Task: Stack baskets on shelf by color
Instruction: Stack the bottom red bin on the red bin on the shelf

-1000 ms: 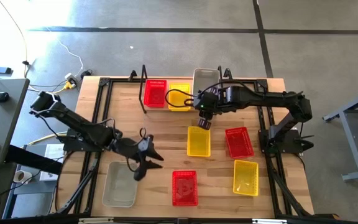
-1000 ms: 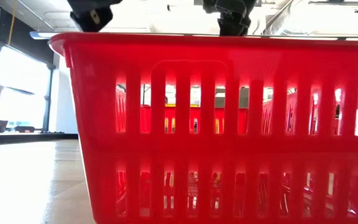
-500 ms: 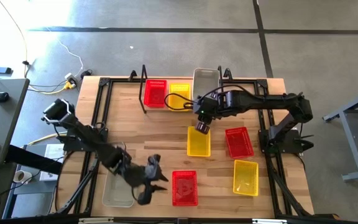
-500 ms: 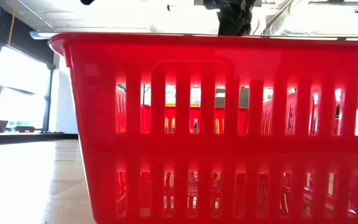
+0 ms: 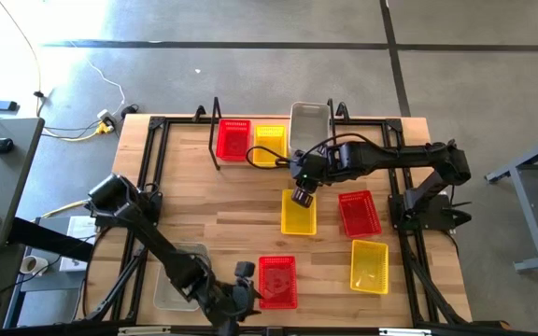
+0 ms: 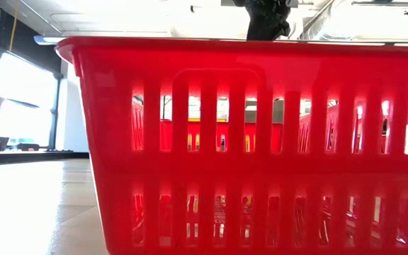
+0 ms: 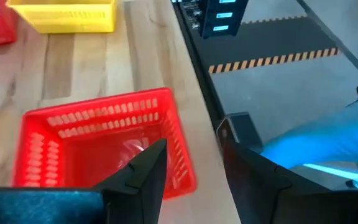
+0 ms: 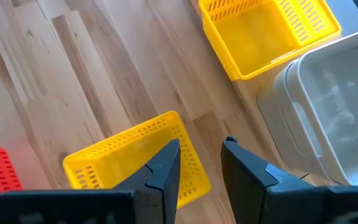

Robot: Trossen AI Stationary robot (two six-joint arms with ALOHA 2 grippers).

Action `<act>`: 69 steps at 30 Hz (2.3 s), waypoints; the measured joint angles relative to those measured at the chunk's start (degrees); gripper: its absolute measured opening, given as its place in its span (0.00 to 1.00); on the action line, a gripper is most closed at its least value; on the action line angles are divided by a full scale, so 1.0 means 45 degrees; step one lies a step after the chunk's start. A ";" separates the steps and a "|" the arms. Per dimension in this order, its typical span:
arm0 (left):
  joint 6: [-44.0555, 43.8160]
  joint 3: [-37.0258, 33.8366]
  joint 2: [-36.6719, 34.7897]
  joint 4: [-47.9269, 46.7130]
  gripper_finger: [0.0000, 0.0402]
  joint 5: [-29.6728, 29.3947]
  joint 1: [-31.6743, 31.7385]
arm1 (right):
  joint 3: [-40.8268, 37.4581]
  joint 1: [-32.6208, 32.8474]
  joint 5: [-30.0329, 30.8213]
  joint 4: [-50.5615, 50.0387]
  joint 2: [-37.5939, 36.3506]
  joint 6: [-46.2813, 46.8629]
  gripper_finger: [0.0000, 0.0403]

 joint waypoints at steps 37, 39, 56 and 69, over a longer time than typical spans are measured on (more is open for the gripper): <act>-0.0378 0.0543 0.1937 0.0493 0.36 0.0194 0.0067 | 0.0000 0.0050 0.0390 0.0367 0.0000 0.0710 0.26; -0.0415 0.0543 0.2001 0.0551 0.36 0.0196 0.0062 | 0.0000 0.0050 0.0393 0.0384 0.0000 0.0710 0.26; -0.0325 0.0912 0.2802 0.0166 0.36 0.0077 0.0160 | -0.0004 0.0050 0.0487 0.0486 0.0005 0.0705 0.26; -0.0568 0.0917 0.2802 -0.0755 0.15 0.0002 0.0349 | -0.0001 0.0050 0.0487 0.0481 0.0005 0.0700 0.26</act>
